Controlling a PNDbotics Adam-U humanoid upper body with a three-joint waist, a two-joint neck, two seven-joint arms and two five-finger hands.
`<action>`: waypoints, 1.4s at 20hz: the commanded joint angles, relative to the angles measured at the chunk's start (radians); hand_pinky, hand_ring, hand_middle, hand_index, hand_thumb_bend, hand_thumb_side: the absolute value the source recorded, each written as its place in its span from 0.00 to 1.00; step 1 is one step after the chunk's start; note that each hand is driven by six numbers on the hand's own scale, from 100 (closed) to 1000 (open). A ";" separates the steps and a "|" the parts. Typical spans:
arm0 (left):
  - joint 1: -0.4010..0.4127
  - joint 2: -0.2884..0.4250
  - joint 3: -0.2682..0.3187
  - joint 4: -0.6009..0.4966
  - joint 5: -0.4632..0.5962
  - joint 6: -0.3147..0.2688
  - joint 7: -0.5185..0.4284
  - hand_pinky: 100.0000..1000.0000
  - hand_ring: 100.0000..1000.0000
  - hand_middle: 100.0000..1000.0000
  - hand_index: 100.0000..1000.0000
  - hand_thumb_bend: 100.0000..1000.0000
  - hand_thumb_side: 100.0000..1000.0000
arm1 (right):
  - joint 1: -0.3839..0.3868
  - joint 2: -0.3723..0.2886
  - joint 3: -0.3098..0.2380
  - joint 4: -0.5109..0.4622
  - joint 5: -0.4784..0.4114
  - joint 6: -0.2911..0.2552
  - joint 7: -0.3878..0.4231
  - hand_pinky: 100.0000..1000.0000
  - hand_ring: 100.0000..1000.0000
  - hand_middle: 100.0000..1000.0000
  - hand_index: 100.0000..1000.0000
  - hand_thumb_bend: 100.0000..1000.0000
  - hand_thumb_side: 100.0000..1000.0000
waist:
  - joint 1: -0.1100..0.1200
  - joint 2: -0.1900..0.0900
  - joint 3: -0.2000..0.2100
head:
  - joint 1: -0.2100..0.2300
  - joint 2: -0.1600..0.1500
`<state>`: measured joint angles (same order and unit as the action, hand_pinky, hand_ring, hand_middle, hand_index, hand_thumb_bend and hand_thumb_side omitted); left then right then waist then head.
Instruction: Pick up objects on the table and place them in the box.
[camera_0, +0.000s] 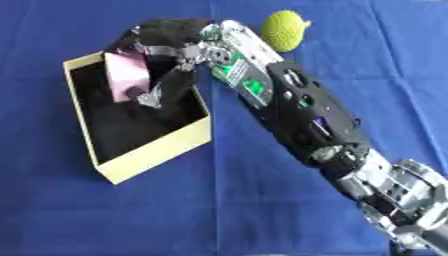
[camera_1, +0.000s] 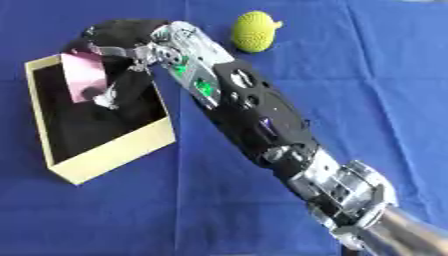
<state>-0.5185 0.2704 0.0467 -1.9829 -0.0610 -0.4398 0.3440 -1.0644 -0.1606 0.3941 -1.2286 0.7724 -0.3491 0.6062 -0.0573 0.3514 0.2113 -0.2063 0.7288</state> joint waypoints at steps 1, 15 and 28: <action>-0.007 0.013 0.002 -0.017 0.001 0.002 -0.002 0.69 0.81 0.74 0.79 0.14 0.57 | -0.018 -0.002 -0.016 -0.031 -0.061 0.024 0.057 0.92 0.92 0.62 0.90 0.29 0.00 | 0.007 -0.024 0.000 | -0.001 -0.005; -0.004 0.014 0.002 -0.017 -0.001 0.006 -0.008 0.69 0.81 0.74 0.79 0.13 0.56 | -0.013 -0.009 -0.025 -0.078 -0.136 0.123 0.067 0.91 0.90 0.61 0.88 0.38 0.20 | 0.006 -0.026 -0.001 | -0.002 -0.003; 0.002 0.018 0.005 -0.017 -0.003 0.006 -0.004 0.69 0.81 0.74 0.79 0.13 0.55 | 0.003 -0.051 -0.048 -0.146 -0.210 0.178 0.025 0.91 0.91 0.59 0.89 0.32 0.00 | 0.002 -0.032 -0.009 | 0.007 0.001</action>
<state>-0.5101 0.2704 0.0469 -1.9829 -0.0612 -0.4324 0.3372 -1.0456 -0.1843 0.3605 -1.3351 0.5798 -0.1677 0.6330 -0.0612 0.3464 0.2015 -0.2028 0.7293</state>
